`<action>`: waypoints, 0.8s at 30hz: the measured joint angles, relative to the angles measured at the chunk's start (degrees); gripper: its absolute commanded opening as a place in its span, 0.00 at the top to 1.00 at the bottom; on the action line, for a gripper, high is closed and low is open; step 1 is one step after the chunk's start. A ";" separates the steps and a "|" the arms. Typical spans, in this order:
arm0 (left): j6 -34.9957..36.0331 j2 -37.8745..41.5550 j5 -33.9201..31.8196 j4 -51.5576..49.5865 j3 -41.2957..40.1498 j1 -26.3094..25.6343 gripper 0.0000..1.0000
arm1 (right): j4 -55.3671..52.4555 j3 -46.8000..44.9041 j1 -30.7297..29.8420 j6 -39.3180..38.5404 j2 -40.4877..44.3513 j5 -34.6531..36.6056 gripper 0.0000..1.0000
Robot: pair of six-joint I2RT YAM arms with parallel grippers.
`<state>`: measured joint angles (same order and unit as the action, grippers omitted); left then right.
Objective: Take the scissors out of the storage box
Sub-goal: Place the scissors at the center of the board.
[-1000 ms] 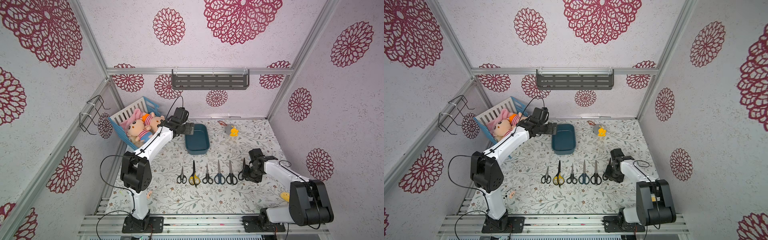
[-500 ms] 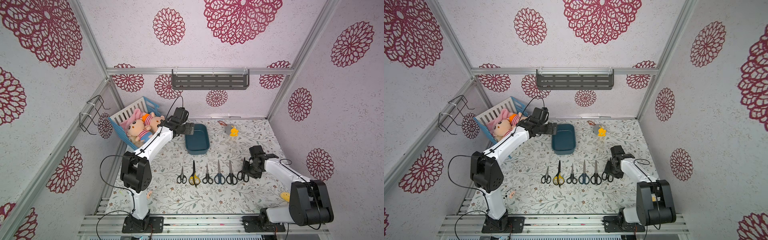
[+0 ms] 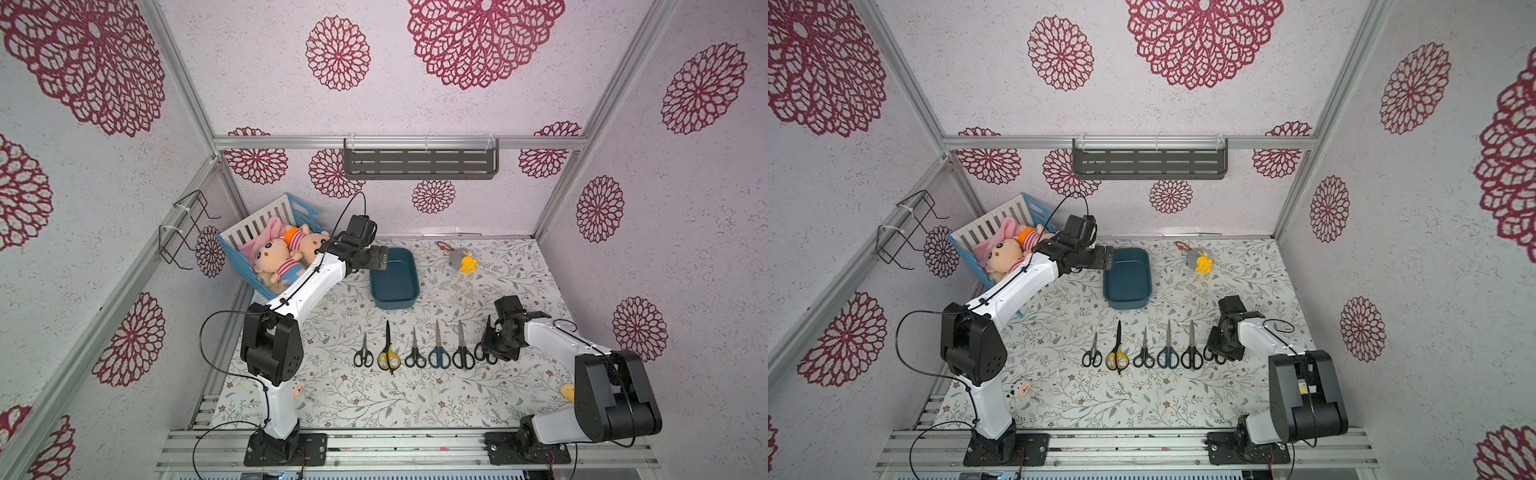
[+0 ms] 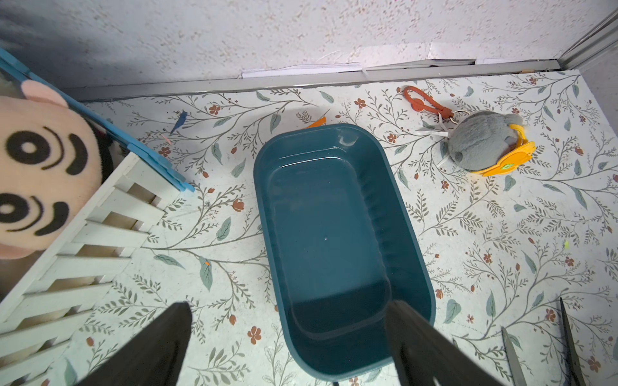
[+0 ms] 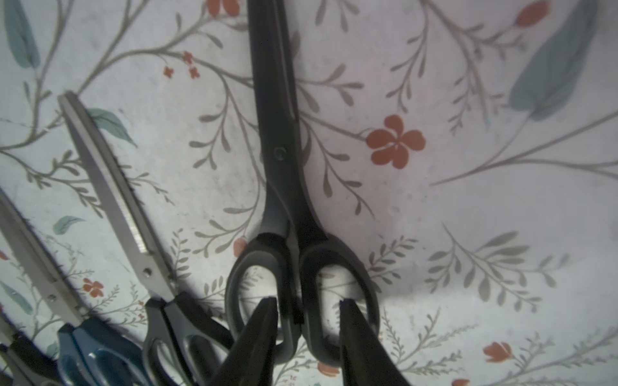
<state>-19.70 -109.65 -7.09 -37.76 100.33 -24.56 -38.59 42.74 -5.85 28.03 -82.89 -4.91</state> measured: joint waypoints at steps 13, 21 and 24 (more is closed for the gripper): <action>-0.02 0.00 -0.11 -0.02 0.00 0.04 0.03 | 0.02 0.11 -0.96 -2.67 -1.31 0.70 0.77; -0.09 0.00 0.20 -0.02 0.02 0.15 0.03 | -3.04 0.96 -3.28 -4.46 -1.25 3.80 0.78; -0.17 -0.04 0.44 -0.15 0.33 0.24 0.03 | -4.83 2.43 -4.50 -5.44 -2.19 5.81 0.78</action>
<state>-19.88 -109.69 -6.66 -37.91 100.66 -24.32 -43.42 45.17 -10.35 22.59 -85.08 0.91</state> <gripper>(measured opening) 0.971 0.227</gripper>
